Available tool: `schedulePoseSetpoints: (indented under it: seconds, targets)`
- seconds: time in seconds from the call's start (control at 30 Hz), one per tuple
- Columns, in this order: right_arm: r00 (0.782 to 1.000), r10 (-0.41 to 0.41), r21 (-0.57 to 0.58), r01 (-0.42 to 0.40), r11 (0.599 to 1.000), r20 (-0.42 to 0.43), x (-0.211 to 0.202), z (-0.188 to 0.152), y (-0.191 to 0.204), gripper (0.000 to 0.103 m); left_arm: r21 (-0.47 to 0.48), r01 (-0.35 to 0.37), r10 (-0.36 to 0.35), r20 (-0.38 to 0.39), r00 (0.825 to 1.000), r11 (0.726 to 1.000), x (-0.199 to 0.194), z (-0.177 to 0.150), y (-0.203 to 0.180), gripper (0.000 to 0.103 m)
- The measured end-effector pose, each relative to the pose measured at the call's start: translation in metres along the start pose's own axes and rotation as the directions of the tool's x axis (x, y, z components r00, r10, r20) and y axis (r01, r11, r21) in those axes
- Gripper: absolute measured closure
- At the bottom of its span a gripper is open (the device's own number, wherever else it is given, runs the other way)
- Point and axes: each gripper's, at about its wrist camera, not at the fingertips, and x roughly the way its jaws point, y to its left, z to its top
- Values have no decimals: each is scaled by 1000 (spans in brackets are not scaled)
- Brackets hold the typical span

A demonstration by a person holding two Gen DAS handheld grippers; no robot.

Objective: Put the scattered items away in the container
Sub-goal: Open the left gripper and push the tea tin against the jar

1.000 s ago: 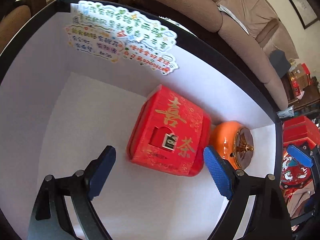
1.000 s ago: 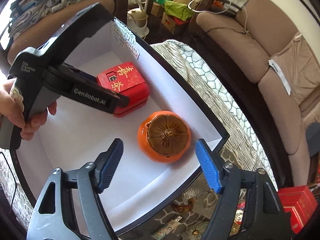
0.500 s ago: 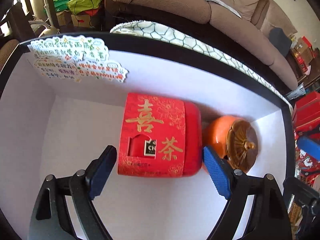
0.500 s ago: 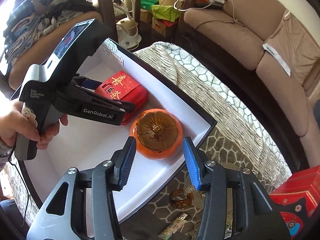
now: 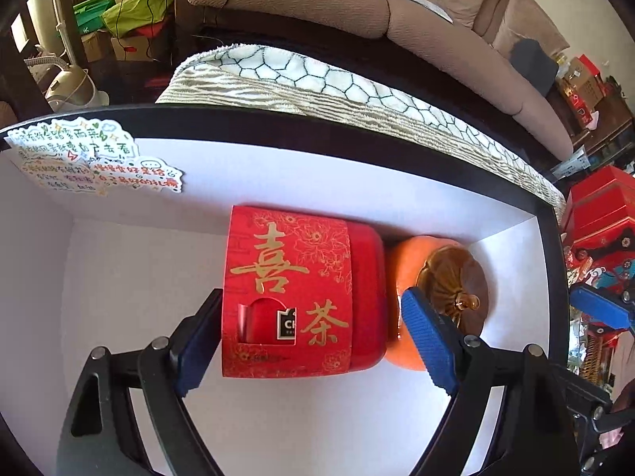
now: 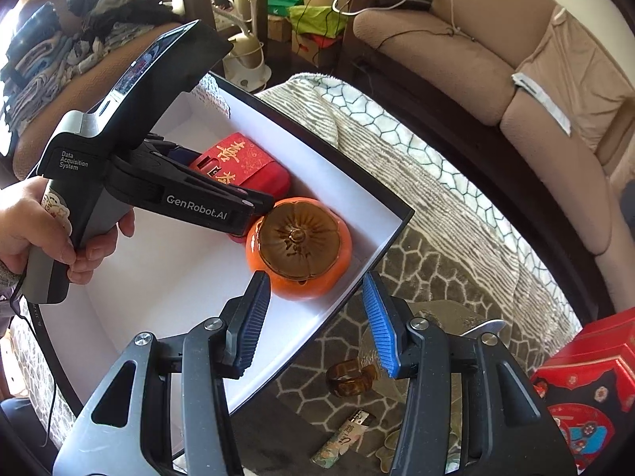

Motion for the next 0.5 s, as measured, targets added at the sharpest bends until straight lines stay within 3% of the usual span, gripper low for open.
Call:
schedulePoseSetpoints:
  seconds: [0.17, 0.27, 0.4, 0.5]
  targets:
    - [999, 19, 33, -20, 999, 25, -12, -6, -5, 57, -9, -18, 17, -34, 999, 1000, 1, -2, 1, 14]
    - [998, 38, 72, -42, 997, 52, -28, -15, -9, 57, -4, -22, 22, -11, 1000, 1000, -10, -6, -1, 14]
    - [997, 20, 99, -28, 995, 78, -61, -36, -10, 57, 37, -52, 48, 97, 994, 998, -56, -21, -11, 14]
    - [995, -1, 144, -14, 990, 104, -92, -59, -12, 56, 61, -80, 66, 197, 978, 995, -98, -46, -26, 14]
